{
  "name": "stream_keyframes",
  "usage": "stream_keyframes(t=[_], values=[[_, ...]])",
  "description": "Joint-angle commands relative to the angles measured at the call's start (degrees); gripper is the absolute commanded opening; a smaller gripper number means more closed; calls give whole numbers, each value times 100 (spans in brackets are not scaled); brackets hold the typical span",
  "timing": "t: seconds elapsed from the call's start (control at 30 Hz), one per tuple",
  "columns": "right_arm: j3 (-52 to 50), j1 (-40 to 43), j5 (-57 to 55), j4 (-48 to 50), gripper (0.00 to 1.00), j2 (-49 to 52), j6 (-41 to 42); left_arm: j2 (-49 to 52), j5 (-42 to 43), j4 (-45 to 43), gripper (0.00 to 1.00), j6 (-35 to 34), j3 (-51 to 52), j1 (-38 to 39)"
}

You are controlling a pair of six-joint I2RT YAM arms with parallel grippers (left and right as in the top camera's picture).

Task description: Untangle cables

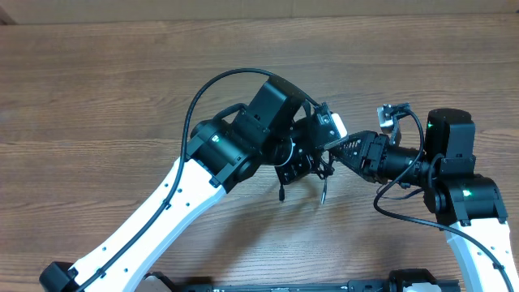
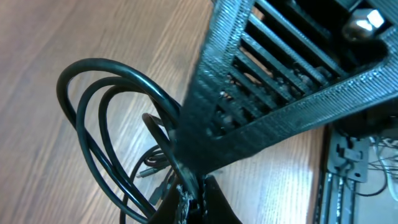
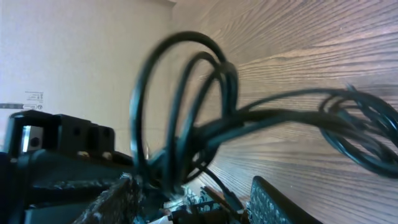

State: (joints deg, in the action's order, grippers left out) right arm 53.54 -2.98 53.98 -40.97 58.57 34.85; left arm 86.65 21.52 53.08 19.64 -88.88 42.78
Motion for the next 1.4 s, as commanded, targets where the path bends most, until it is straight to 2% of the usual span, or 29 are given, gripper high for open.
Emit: stream_keyframes(t=[0.0,0.03,0.13,0.3,0.37,1.27,1.37], values=[[129,11,-4,70,54,-20,-37,101,514,-66,4,-35,-127,55],[129,11,-44,68,51,-20,-35,101,538,-81,4,-35,-127,57],[129,11,-144,66,31,-20,-35,103,533,-125,4,-9,-127,76],[129,11,-144,68,12,-20,-39,101,531,-120,4,-2,-127,76],[129,11,-144,68,7,-20,-48,103,527,-111,4,9,-127,76],[129,11,-511,20,4,-20,-57,98,837,-240,4,7,-127,74],[129,11,-511,20,4,-20,-57,98,835,-240,7,9,-127,72]])
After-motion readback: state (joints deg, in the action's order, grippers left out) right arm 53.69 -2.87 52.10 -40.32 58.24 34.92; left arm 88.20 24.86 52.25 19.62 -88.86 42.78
